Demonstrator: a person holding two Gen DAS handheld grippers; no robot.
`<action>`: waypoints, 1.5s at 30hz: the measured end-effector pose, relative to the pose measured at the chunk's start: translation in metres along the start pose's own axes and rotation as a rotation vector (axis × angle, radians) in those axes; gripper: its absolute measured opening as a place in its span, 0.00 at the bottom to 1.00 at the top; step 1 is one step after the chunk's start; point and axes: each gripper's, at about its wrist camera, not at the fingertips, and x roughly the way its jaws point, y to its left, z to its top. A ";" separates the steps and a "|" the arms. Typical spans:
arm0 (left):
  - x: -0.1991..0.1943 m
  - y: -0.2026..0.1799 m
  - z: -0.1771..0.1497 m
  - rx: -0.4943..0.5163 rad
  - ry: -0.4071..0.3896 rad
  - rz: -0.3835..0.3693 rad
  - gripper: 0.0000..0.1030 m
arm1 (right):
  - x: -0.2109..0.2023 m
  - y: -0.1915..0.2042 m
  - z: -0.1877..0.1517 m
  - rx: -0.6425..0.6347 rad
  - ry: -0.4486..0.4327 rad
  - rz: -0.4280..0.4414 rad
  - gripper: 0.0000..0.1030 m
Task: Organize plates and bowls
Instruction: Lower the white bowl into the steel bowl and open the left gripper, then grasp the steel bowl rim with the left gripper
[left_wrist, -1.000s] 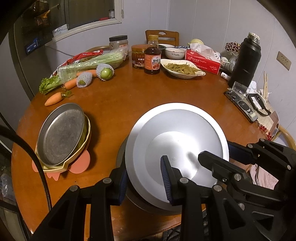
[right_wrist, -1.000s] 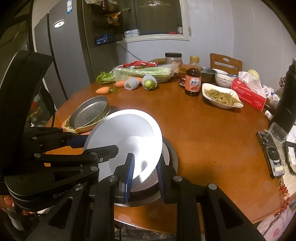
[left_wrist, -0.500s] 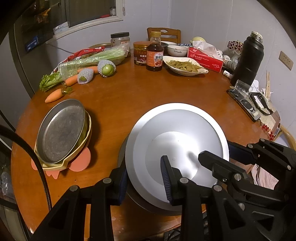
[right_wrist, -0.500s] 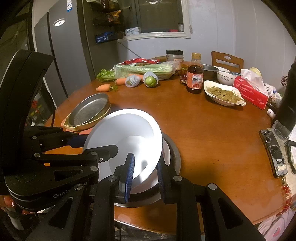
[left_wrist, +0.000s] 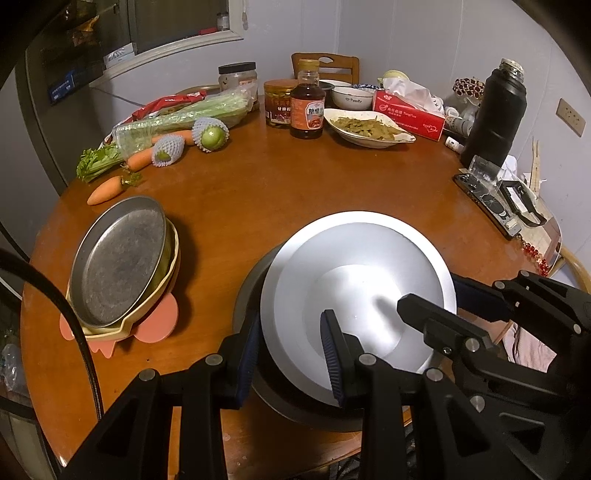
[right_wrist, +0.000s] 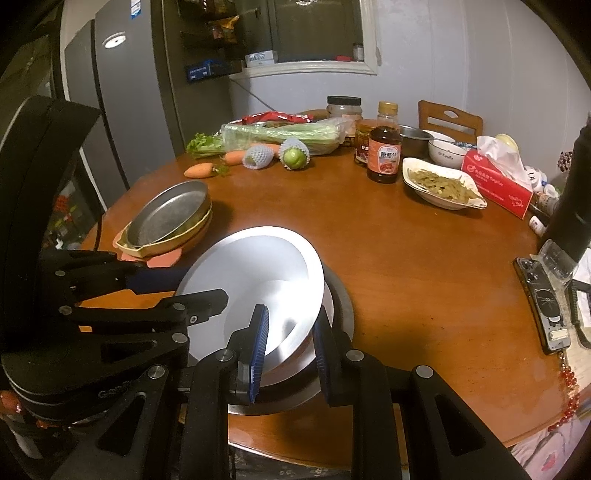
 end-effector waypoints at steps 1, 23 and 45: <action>0.000 0.000 0.000 -0.001 -0.001 0.000 0.32 | 0.000 0.000 0.000 0.002 -0.001 0.004 0.25; -0.011 0.005 0.000 -0.010 -0.031 -0.010 0.32 | -0.004 -0.008 0.005 0.033 -0.002 -0.005 0.26; -0.040 0.017 -0.001 -0.041 -0.101 -0.003 0.35 | -0.028 -0.007 0.016 0.039 -0.058 -0.012 0.35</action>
